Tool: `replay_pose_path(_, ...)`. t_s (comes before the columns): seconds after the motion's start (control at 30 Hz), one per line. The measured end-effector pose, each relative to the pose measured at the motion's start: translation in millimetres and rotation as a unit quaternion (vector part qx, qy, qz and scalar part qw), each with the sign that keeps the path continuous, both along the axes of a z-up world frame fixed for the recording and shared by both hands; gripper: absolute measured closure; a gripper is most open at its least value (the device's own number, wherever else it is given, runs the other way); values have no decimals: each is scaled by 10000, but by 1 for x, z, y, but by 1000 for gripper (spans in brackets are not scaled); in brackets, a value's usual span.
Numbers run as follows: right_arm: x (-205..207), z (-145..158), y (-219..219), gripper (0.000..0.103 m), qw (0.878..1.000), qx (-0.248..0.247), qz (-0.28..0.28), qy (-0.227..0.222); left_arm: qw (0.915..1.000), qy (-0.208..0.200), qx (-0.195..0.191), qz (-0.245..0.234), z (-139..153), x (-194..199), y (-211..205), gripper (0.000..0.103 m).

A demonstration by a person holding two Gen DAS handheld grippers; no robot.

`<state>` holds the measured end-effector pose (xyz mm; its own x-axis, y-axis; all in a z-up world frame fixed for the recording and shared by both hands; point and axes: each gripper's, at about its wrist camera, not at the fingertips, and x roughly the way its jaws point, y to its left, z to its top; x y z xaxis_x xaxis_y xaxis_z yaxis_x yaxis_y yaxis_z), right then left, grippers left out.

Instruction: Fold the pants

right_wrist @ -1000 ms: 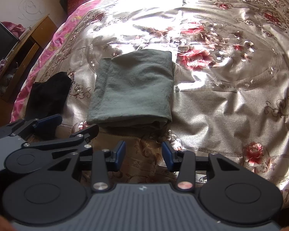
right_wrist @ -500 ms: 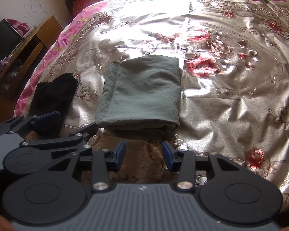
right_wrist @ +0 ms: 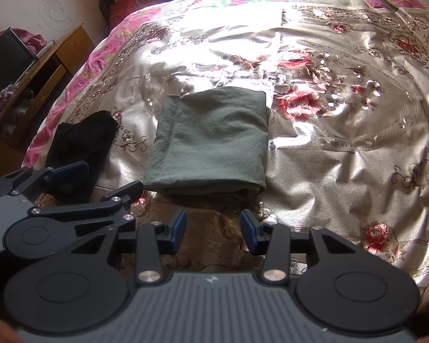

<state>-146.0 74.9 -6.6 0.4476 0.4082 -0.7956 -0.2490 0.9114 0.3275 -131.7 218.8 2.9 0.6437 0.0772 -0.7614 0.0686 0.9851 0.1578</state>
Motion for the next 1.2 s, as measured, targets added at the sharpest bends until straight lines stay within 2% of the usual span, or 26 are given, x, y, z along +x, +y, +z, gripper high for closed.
replay_pose_path(1.2, 9, -7, 1, 59, 9998, -16, 121, 162, 9998, 157, 39, 104, -5, 6, -2, 19)
